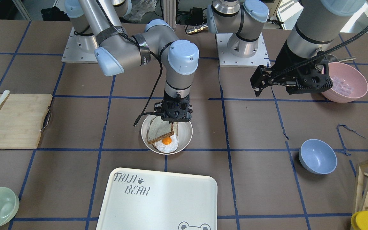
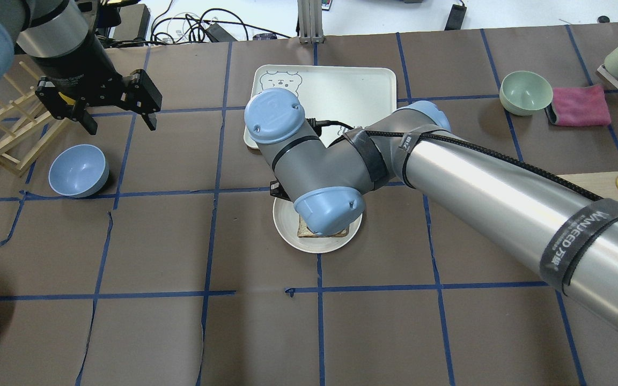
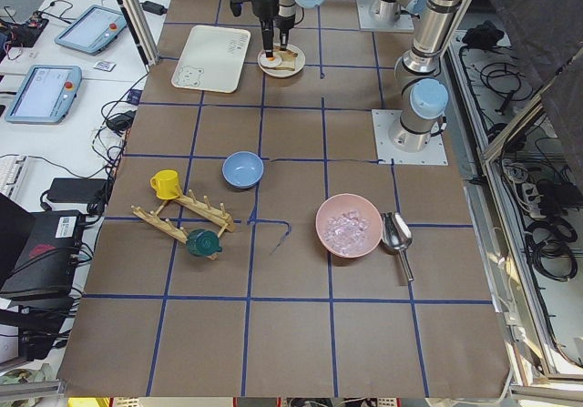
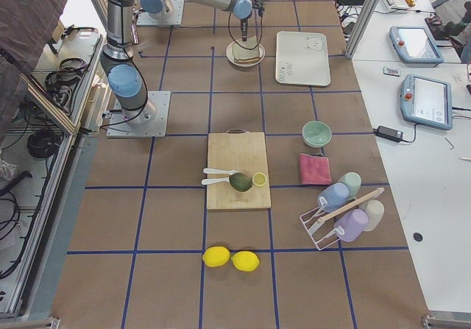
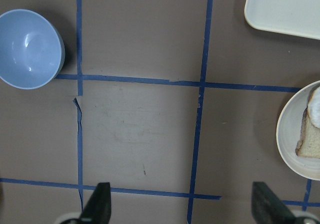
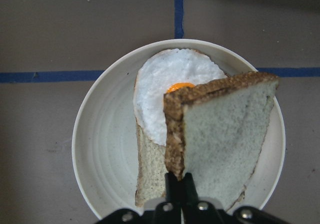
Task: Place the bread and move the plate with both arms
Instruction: 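Lower the bread onto the egg and open the right gripper, then raise the right gripper away while the left gripper moves toward the plate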
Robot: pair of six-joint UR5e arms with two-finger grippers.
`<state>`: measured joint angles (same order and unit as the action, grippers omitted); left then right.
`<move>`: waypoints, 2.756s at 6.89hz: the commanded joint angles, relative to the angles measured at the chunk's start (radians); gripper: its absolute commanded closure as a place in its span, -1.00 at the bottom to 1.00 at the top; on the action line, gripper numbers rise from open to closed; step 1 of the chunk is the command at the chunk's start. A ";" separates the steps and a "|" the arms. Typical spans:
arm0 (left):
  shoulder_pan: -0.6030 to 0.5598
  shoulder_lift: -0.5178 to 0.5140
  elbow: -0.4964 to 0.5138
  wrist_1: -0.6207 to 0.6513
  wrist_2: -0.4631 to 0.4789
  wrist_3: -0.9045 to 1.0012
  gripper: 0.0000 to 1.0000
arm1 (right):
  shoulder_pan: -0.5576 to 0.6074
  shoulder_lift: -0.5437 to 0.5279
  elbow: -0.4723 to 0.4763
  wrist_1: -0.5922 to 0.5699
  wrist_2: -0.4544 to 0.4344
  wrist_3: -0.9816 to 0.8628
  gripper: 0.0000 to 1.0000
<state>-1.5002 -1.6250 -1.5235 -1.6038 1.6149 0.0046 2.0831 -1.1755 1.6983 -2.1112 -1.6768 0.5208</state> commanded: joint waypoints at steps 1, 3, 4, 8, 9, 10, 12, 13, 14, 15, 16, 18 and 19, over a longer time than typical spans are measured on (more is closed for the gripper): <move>0.000 -0.001 0.000 0.001 -0.001 0.000 -1.00 | 0.000 0.000 0.007 -0.065 0.002 0.005 0.64; 0.000 -0.003 0.000 0.001 -0.004 -0.002 -1.00 | 0.000 -0.004 0.012 -0.069 0.000 -0.002 -0.03; 0.000 -0.003 -0.001 0.001 -0.004 -0.002 -1.00 | -0.006 -0.016 -0.003 -0.085 -0.001 -0.027 -0.63; -0.012 -0.036 0.000 0.001 -0.023 -0.024 -1.00 | -0.301 -0.162 -0.139 0.225 0.136 -0.457 -1.00; -0.012 -0.039 -0.001 0.001 -0.047 -0.026 -1.00 | -0.348 -0.177 -0.257 0.428 0.135 -0.540 -1.00; -0.012 -0.042 -0.012 0.001 -0.106 -0.040 -1.00 | -0.379 -0.193 -0.354 0.545 0.143 -0.577 -1.00; -0.015 -0.041 -0.079 0.007 -0.122 -0.092 -1.00 | -0.425 -0.226 -0.402 0.646 0.149 -0.597 -1.00; -0.035 -0.048 -0.110 0.056 -0.122 -0.100 -1.00 | -0.434 -0.240 -0.385 0.590 0.132 -0.664 -1.00; -0.087 -0.052 -0.153 0.120 -0.118 -0.126 -1.00 | -0.436 -0.253 -0.381 0.597 0.143 -0.674 -1.00; -0.122 -0.059 -0.202 0.195 -0.121 -0.237 -1.00 | -0.440 -0.254 -0.375 0.591 0.131 -0.650 -1.00; -0.135 -0.065 -0.249 0.246 -0.122 -0.268 -1.00 | -0.436 -0.260 -0.368 0.608 0.129 -0.650 -1.00; -0.187 -0.078 -0.331 0.382 -0.118 -0.296 -1.00 | -0.442 -0.283 -0.339 0.612 0.131 -0.651 -1.00; -0.199 -0.090 -0.351 0.415 -0.121 -0.345 -1.00 | -0.437 -0.283 -0.309 0.594 0.134 -0.657 -1.00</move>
<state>-1.6767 -1.7027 -1.8408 -1.2455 1.4952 -0.2929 1.6452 -1.4563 1.3592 -1.5059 -1.5449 -0.1314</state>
